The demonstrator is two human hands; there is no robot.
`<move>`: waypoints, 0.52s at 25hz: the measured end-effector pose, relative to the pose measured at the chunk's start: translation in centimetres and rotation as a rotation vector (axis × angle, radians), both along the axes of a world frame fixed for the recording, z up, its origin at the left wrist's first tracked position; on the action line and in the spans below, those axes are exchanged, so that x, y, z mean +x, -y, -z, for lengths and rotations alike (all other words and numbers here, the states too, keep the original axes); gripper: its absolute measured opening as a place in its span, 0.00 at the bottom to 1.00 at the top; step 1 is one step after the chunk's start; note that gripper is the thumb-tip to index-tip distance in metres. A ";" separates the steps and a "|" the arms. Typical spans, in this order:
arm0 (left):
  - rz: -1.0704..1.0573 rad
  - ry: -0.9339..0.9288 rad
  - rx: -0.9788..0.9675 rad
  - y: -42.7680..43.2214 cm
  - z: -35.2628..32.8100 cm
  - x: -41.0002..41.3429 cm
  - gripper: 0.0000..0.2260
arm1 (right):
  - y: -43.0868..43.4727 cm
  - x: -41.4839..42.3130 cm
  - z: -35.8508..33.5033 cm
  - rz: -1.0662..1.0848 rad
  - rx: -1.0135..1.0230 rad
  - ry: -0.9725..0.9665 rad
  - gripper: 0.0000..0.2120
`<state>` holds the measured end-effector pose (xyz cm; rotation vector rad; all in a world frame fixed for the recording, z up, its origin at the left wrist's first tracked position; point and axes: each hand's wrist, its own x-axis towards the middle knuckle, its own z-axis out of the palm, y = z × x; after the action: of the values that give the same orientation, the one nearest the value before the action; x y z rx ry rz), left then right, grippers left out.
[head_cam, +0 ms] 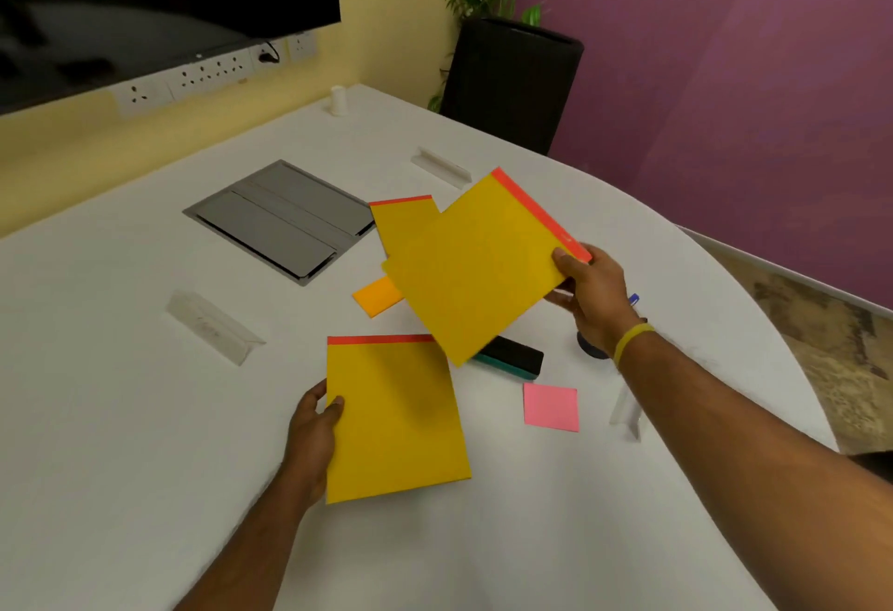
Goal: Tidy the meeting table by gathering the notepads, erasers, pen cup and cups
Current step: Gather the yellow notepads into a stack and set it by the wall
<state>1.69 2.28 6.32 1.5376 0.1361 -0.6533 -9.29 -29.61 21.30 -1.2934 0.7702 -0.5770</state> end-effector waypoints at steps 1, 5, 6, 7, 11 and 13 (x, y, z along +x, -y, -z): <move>0.003 -0.027 -0.014 -0.6 -0.4 -0.5 0.18 | -1.0 -1.2 0.0 -0.082 0.072 -0.012 0.11; 0.077 -0.095 -0.081 -3.1 -2.1 -2.8 0.14 | -5.1 -5.2 1.5 -0.313 0.262 -0.093 0.09; 0.100 -0.113 -0.105 -3.6 -2.4 -3.3 0.16 | -5.9 -5.8 2.0 -0.363 0.258 -0.130 0.08; 0.114 -0.126 -0.119 -4.2 -2.7 -3.9 0.17 | -6.7 -6.5 2.4 -0.410 0.237 -0.177 0.08; 0.096 -0.117 -0.129 -6.6 -5.2 -7.1 0.18 | -9.8 -8.6 4.2 -0.429 0.153 -0.306 0.13; 0.085 -0.120 -0.132 -7.8 -6.6 -9.2 0.18 | -12.2 -9.4 4.8 -0.311 0.203 -0.250 0.12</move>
<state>-7.50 10.11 12.88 1.3834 0.1160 -0.8069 -18.71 -17.37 16.46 -1.2772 0.7889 -0.0851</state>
